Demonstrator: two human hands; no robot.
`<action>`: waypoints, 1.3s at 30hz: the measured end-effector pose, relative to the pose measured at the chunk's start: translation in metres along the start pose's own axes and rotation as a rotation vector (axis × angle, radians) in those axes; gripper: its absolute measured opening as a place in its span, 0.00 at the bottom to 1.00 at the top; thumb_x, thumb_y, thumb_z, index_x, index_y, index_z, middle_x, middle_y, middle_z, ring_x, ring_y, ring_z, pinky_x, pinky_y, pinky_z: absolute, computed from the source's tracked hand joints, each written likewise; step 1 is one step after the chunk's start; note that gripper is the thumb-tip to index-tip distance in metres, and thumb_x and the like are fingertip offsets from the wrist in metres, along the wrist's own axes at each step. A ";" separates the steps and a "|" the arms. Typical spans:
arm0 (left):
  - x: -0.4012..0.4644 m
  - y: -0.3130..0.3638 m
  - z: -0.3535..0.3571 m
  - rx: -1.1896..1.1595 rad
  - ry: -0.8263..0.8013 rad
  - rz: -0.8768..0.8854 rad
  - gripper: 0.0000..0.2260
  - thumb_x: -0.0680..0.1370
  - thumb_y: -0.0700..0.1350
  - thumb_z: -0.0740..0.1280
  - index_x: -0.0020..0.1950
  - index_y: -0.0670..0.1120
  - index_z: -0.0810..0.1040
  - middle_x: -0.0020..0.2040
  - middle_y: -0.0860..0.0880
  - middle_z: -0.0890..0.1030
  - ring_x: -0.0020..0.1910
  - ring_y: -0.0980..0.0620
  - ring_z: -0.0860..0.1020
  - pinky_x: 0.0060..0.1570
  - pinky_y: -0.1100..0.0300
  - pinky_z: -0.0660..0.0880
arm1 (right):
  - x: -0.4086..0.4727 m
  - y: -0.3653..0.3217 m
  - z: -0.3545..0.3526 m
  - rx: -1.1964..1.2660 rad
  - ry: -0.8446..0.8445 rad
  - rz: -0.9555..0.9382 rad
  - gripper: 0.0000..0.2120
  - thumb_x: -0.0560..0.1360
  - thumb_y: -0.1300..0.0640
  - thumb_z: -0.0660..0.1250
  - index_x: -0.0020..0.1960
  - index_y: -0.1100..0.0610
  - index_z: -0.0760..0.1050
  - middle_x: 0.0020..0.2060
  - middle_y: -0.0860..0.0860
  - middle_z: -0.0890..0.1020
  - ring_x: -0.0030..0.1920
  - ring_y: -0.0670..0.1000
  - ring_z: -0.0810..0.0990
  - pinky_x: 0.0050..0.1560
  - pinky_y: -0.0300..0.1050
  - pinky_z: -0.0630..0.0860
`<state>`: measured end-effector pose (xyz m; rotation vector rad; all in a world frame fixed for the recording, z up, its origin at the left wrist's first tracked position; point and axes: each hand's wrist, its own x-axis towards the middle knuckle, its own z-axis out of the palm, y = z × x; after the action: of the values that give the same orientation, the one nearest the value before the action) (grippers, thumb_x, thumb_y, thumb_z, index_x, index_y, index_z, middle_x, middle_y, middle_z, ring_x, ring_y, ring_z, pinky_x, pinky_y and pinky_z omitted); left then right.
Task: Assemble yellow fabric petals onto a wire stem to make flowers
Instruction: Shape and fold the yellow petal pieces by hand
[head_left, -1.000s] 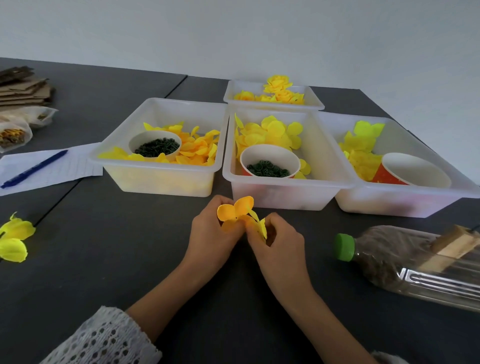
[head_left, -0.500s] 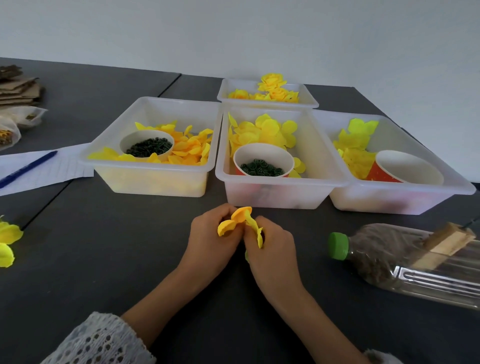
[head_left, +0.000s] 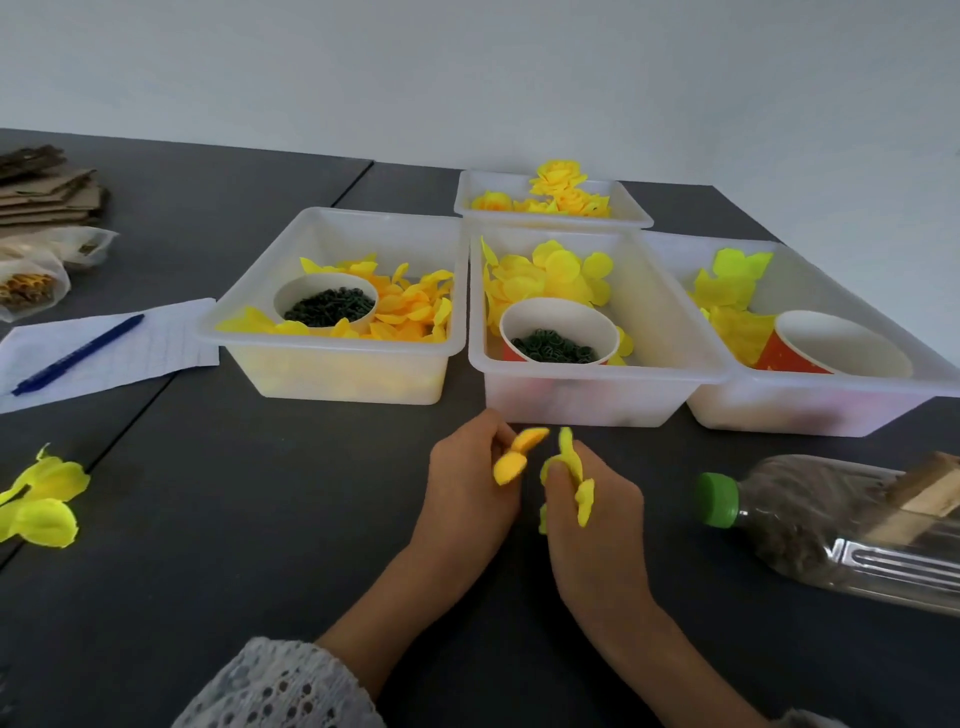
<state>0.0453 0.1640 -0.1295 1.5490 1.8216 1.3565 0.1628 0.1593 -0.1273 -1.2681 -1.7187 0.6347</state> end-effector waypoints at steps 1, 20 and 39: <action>0.003 -0.003 -0.003 0.012 0.023 -0.023 0.10 0.75 0.36 0.70 0.40 0.51 0.75 0.35 0.53 0.78 0.37 0.60 0.77 0.34 0.68 0.74 | -0.006 -0.002 0.000 -0.006 -0.010 -0.026 0.15 0.78 0.61 0.61 0.34 0.51 0.69 0.29 0.48 0.71 0.30 0.52 0.73 0.32 0.57 0.76; 0.021 -0.001 -0.019 -0.119 -0.019 -0.241 0.03 0.77 0.42 0.65 0.45 0.45 0.78 0.39 0.49 0.79 0.36 0.55 0.76 0.33 0.66 0.69 | 0.176 -0.120 0.042 0.227 -0.361 0.178 0.07 0.79 0.62 0.59 0.50 0.63 0.75 0.32 0.52 0.75 0.31 0.51 0.75 0.33 0.40 0.70; 0.030 -0.002 -0.027 -0.528 -0.065 -0.365 0.14 0.79 0.44 0.67 0.33 0.44 0.75 0.25 0.52 0.74 0.21 0.61 0.73 0.24 0.70 0.70 | 0.238 -0.144 0.051 -0.231 -0.541 -0.002 0.28 0.77 0.47 0.67 0.72 0.55 0.63 0.67 0.55 0.72 0.48 0.54 0.84 0.51 0.46 0.81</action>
<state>0.0131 0.1800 -0.1107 0.9265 1.4523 1.4308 0.0281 0.3364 0.0469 -1.3297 -2.2889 0.8526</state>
